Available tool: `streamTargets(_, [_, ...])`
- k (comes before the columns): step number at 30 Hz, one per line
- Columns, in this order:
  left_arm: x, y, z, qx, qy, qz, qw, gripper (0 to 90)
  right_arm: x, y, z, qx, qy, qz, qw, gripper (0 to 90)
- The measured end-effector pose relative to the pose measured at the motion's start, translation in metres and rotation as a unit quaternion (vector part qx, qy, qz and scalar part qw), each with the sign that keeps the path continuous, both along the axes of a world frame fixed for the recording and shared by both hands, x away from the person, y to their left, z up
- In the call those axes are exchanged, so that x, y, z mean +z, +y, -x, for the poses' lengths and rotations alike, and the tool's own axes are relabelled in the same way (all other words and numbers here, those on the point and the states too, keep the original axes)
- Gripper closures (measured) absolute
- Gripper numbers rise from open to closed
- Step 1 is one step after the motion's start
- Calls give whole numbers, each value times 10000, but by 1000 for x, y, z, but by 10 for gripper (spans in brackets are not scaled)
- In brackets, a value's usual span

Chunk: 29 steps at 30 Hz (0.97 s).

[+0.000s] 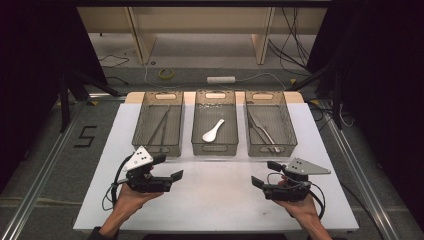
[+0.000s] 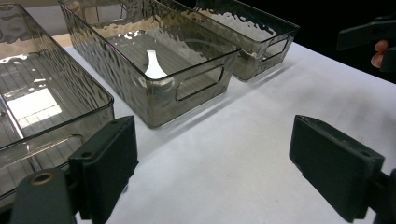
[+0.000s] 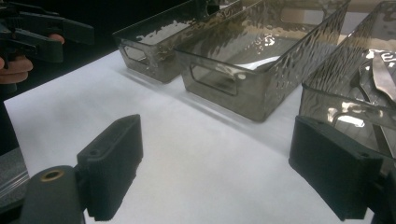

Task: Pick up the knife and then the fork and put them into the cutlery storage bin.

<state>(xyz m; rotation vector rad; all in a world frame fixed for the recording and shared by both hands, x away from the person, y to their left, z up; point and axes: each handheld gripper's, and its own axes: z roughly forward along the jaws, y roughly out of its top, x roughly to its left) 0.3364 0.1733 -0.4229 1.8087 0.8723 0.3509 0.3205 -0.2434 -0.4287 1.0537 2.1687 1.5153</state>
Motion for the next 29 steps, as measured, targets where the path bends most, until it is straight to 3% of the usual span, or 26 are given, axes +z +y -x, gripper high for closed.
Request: streamTargets(29, [0, 0, 0, -28, 1, 8, 10000, 147, -2, -3, 3, -85, 0, 101, 9999, 174])
